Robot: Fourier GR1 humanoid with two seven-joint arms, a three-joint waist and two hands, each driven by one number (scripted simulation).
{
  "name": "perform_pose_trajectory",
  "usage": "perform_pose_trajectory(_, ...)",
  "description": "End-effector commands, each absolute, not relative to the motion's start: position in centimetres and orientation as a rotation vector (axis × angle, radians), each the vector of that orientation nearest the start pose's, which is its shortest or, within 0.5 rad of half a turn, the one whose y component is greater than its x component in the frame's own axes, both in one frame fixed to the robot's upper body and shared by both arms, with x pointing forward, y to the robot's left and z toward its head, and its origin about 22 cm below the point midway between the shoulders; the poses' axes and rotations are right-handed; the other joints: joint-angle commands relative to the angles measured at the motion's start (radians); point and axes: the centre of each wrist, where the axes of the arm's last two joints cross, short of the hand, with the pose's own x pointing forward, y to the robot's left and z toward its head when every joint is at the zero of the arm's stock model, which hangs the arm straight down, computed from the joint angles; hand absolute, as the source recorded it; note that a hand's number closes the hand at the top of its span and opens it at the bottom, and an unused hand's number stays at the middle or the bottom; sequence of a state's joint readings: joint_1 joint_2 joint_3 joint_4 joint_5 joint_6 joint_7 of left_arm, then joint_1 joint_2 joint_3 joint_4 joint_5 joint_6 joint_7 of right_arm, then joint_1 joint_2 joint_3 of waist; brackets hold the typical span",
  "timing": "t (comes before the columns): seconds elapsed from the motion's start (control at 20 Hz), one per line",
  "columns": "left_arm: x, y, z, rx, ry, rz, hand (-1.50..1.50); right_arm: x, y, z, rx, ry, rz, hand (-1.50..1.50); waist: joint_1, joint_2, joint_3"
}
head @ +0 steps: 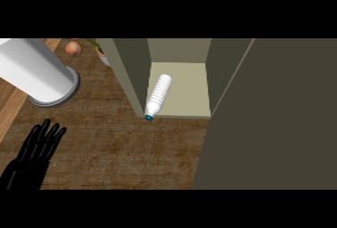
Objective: Pick up the bottled water, place it into the cabinet and close the cabinet
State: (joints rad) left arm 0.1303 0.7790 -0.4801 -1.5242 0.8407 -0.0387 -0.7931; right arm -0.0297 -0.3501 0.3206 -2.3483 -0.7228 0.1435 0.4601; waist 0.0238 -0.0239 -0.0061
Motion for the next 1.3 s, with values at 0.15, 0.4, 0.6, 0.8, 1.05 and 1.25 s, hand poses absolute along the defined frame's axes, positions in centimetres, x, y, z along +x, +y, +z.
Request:
perform_pose_trajectory(0.15, 17.1, 33.3, 1.0, -0.347, -1.844, -0.028, -1.5, 14.7, -14.9, 20.4, 0.811, -1.732, 0.673, 1.5, -0.001, -0.004, -0.002)
perform_pose_trajectory(0.4, 16.3, 34.7, 2.8, -0.368, -1.848, -0.05, -1.5, 15.5, -8.7, 20.3, 0.794, -1.726, 0.666, 1.5, 0.02, -0.001, -0.001)
perform_pose_trajectory(0.6, 16.9, 34.5, 5.1, -0.384, -1.871, -0.059, -1.5, 15.7, -3.3, 19.7, 0.764, -1.734, 0.624, 1.5, 0.026, 0.008, 0.003)
perform_pose_trajectory(0.8, 16.4, 37.2, 5.6, -0.376, -1.865, -0.06, -1.5, 17.1, -0.7, 20.8, 0.742, -1.695, 0.513, 1.5, 0.036, 0.016, 0.003)
perform_pose_trajectory(1.05, 16.3, 35.6, 6.7, -0.38, -1.874, -0.077, -1.5, 21.9, 1.0, 23.1, 0.746, -1.662, 0.386, 1.5, 0.04, 0.027, 0.006)
perform_pose_trajectory(1.25, 15.7, 37.1, 8.2, -0.377, -1.87, -0.078, -1.5, 23.1, 2.9, 24.0, 0.799, -1.611, 0.54, 1.5, 0.042, 0.025, 0.006)
